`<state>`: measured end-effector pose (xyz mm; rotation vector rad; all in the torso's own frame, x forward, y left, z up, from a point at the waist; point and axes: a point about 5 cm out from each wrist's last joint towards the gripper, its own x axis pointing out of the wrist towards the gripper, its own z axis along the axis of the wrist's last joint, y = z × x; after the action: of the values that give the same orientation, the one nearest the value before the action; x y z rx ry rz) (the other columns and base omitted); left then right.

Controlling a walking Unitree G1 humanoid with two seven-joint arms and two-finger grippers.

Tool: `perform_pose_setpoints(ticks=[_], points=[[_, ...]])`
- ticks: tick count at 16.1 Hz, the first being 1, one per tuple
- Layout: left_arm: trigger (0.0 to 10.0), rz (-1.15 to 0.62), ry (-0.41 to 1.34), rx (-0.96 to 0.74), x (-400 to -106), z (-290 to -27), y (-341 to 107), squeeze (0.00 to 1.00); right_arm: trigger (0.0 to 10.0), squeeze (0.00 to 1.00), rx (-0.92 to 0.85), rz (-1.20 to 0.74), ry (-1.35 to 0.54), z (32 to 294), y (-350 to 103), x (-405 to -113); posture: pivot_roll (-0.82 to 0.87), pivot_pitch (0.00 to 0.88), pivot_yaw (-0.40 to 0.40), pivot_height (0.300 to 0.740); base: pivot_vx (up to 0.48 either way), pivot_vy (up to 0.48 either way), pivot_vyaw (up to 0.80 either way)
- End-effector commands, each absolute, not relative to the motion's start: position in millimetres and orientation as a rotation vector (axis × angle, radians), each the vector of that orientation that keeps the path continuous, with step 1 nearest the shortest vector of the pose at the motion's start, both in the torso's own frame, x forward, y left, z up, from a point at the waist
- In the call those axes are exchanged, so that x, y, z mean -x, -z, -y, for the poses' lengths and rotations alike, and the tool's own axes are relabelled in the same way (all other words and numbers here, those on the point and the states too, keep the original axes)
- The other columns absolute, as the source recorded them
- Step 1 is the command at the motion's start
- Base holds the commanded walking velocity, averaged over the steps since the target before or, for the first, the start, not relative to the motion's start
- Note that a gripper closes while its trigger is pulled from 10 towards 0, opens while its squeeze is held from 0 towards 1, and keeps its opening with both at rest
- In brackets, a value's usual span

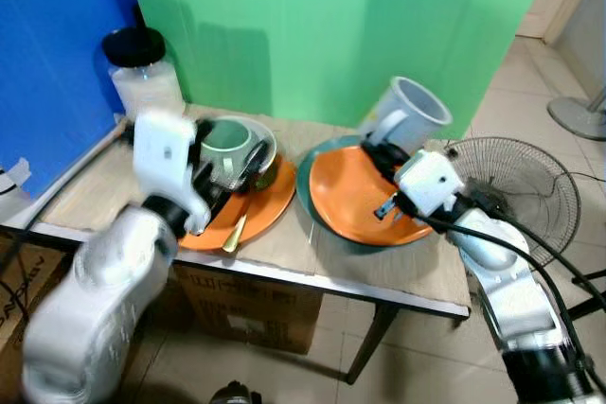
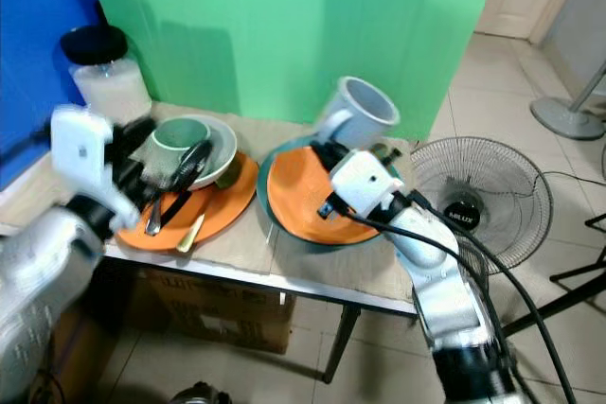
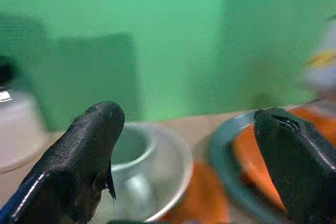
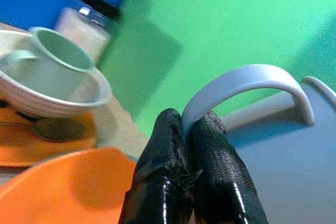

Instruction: Setting the table

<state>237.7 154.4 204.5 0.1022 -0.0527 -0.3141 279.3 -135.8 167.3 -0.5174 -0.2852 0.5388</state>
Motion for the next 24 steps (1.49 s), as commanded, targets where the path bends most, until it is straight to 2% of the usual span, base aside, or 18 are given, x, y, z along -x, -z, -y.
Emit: perform_pose_setpoints(ticks=[1,5,6,10,18,24], points=[[10.0,0.109,0.280,-0.157,-231.8,-152.6,-209.4,0.00,10.0,0.00,0.514,0.288,-0.489,140.0,-176.7,-277.5,-0.03,0.000,-0.011,0.740,0.000,0.000,0.00],[10.0,0.139,0.173,-0.193,-222.2,-147.4,-199.2,0.00,10.0,0.00,0.721,0.334,-0.463,136.8,-186.7,-268.2,-0.04,0.000,-0.005,0.740,0.000,0.000,0.00],[10.0,0.128,0.163,-0.226,-219.9,-146.5,-193.5,0.00,10.0,0.00,0.721,0.318,-0.427,139.6,-186.9,-267.9,-0.04,0.000,-0.007,0.740,0.000,0.000,0.00],[10.0,0.119,0.102,-0.255,-214.2,-149.1,-188.4,0.00,10.0,0.00,0.653,0.238,-0.363,143.8,-182.2,-263.9,-0.04,0.000,-0.011,0.740,0.000,0.000,-0.60],[10.0,0.138,0.091,-0.236,-214.1,-146.7,-193.3,0.00,10.0,0.00,0.463,0.130,-0.241,152.8,-182.6,-266.1,-0.04,0.000,-0.005,0.740,0.000,0.000,-0.80],[10.0,0.110,0.074,-0.178,-212.8,-146.5,-190.2,0.00,10.0,0.00,0.421,0.051,-0.226,157.2,-181.1,-270.6,-0.04,0.000,-0.017,0.740,0.000,0.000,-0.80]])
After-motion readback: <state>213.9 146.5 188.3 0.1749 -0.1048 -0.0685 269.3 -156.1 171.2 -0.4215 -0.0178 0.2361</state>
